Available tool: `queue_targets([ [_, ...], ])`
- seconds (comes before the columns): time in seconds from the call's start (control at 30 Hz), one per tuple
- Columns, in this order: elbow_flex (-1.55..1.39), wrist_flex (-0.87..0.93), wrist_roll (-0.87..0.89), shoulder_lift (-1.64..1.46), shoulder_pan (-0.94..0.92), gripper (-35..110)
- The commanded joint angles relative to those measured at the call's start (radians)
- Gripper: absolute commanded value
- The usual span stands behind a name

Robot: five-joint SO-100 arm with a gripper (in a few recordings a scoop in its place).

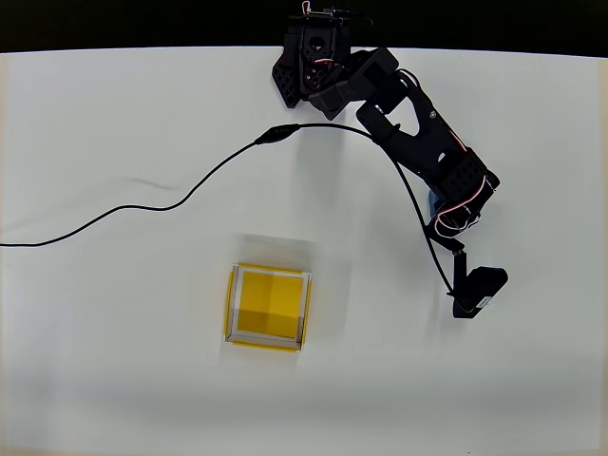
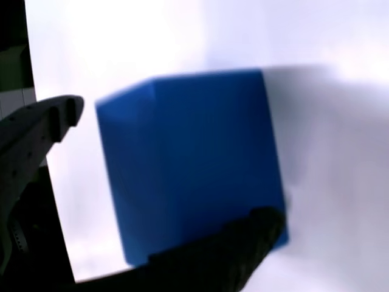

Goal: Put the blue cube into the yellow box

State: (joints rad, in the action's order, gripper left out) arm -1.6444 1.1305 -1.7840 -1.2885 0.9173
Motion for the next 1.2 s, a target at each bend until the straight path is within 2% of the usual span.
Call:
queue_targets([
  [0.0, 0.015, 0.017, -0.026, -0.158, -0.002, 56],
  [0.8, 0.002, -0.084, -0.049, -0.124, 0.017, 41],
  [1.17, 0.002, -0.094, -0.031, -0.118, 0.044, 28],
])
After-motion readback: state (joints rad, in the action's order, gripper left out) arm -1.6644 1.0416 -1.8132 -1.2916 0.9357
